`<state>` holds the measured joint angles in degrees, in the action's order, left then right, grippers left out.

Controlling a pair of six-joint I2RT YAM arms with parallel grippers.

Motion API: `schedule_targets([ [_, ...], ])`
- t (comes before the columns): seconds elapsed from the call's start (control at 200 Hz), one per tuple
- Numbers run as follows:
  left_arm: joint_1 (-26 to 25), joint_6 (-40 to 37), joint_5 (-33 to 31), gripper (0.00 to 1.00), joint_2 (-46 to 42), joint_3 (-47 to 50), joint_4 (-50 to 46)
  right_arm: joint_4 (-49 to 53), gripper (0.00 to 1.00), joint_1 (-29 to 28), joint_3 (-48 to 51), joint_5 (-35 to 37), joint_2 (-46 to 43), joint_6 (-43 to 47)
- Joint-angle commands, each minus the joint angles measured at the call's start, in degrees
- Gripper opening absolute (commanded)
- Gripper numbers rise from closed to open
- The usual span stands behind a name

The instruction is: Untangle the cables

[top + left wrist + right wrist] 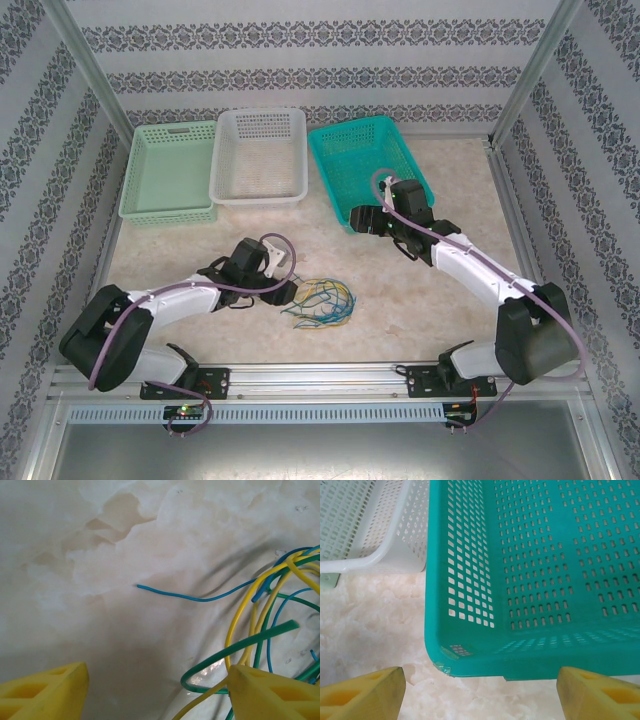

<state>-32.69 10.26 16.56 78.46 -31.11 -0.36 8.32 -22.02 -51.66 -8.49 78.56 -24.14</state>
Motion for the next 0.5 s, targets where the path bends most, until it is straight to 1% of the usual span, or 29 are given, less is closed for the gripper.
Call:
schedule_targets([
  [0.0, -0.8, -0.3, 1.0, 0.67, 0.7, -0.5, 4.1, 0.8, 0.8, -0.8, 1.5, 0.4, -2.7, -0.6],
  [0.11, -0.9, -0.4, 2.1, 0.65, 2.6, -1.5, 4.9, 0.8, 0.8, -1.1, 2.4, 0.3, -3.5, 0.2],
  [0.19, -0.9, -0.2, 3.1, 0.58, 3.9, -2.2, 5.9, 1.5, 0.8, -1.8, 2.5, 0.2, -3.9, 1.6],
  [0.29, -1.0, -0.2, 4.1, 0.43, 6.0, -3.4, 6.0, 3.4, 0.8, -2.4, 2.7, 0.7, -4.8, 2.0],
  [0.395, -1.0, -0.4, 3.0, 0.25, 6.5, -4.0, 5.0, 3.6, 0.81, -4.0, 4.9, -1.3, -7.0, 2.6],
  [0.42, -1.0, -0.3, 2.5, 0.21, 6.2, -3.9, 4.9, 3.6, 0.82, -5.0, 5.5, -1.7, -7.6, 2.9],
  [0.445, -1.0, -0.3, 1.9, 0.17, 5.7, -3.8, 4.8, 3.6, 0.85, -6.0, 6.2, -2.1, -8.1, 3.4],
  [0.495, -1.0, -0.2, 0.7, 0.13, 4.7, -3.8, 4.3, 4.3, 0.91, -8.4, 7.6, -2.2, -8.9, 4.4],
])
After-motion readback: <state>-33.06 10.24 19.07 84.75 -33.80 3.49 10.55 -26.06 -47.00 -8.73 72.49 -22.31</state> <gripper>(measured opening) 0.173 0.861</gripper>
